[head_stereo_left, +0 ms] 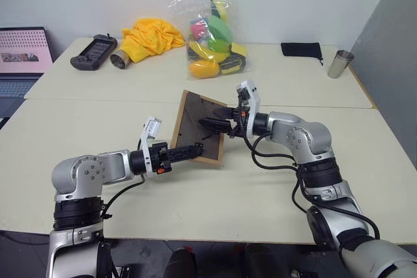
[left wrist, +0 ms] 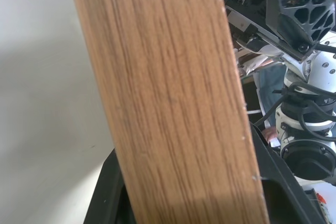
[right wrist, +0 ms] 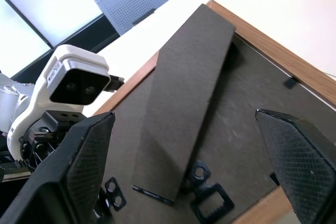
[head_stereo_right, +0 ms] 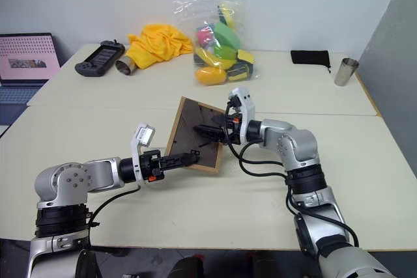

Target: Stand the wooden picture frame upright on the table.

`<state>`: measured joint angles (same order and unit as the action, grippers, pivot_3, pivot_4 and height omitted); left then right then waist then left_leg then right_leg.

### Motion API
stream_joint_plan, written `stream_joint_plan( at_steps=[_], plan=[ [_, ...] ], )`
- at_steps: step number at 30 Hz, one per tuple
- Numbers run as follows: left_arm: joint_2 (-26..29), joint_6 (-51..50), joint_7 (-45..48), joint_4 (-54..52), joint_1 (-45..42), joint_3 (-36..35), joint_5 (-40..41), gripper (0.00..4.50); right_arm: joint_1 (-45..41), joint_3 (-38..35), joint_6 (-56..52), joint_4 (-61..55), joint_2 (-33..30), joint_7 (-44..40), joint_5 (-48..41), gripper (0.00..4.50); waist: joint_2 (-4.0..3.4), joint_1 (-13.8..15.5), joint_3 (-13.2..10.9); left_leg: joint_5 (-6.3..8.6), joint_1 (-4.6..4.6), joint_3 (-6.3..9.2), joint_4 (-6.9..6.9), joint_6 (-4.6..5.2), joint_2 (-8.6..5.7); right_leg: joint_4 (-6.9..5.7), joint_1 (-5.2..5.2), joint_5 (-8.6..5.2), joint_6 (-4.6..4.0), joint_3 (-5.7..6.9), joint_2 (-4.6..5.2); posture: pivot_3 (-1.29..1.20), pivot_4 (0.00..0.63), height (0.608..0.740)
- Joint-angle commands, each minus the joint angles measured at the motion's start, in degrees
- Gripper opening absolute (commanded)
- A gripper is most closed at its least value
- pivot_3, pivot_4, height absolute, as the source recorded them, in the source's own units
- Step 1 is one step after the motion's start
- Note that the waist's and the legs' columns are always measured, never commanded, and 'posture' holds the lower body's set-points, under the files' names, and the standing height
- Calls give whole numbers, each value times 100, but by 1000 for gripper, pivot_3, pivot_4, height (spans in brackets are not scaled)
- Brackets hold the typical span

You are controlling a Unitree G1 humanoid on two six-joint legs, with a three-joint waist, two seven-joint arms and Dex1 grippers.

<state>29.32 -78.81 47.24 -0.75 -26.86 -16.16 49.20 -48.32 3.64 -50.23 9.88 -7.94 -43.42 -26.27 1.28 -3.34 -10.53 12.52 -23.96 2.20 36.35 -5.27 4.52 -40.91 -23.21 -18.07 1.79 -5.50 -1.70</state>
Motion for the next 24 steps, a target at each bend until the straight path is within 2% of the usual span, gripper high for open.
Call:
stream_joint_plan(
  at_steps=[1,4,8,11,15,19,21,24],
  plan=[
    [11,35,21,-389,-34,-166,383,1369,-12,50,-347,-615,76,-474,-652,4433,0,0,-1,0,0,0,-1,0,0,0,-1,0,0,1,0,0,150,740],
    [76,169,15,-378,100,-39,313,1369,186,135,-797,-1203,-176,-983,-1195,4433,0,8,0,0,-1,0,-3,0,0,2,-1,0,0,0,0,0,150,740],
    [77,175,-45,-379,160,-35,408,1369,363,40,-1127,-1486,-506,-1145,-1515,4433,-1,10,-2,0,-1,1,-7,0,-1,6,1,0,0,0,0,0,150,740],
    [74,68,-109,-368,176,-76,536,1369,535,48,-1001,-1505,-810,-1102,-1359,4433,0,4,-2,0,1,1,-7,0,-1,5,1,-1,0,0,0,0,150,740],
    [36,-342,-317,-292,143,-300,850,1369,868,42,-228,-1504,-1287,-876,-716,4433,1,-3,-3,0,2,1,-10,1,0,6,0,-1,1,0,-2,0,150,740],
    [35,-1194,-645,-79,100,-799,1284,1369,1455,43,1651,-1672,-2135,-992,332,4433,3,9,-4,1,-3,0,-10,1,-2,11,-1,-2,1,-2,-2,0,150,740],
    [171,-1358,-876,97,168,-850,1777,1369,1796,288,3566,-1498,-2425,-905,1273,4433,4,9,-5,1,-6,1,-10,1,-3,17,-1,-2,3,-2,-1,0,150,740],
    [270,-1369,-1438,510,128,-921,2680,1369,1952,813,6506,-684,-2641,-298,2781,4433,5,-28,-5,1,1,0,-15,1,-3,19,-1,-8,12,-4,-2,0,150,740]
  ],
)
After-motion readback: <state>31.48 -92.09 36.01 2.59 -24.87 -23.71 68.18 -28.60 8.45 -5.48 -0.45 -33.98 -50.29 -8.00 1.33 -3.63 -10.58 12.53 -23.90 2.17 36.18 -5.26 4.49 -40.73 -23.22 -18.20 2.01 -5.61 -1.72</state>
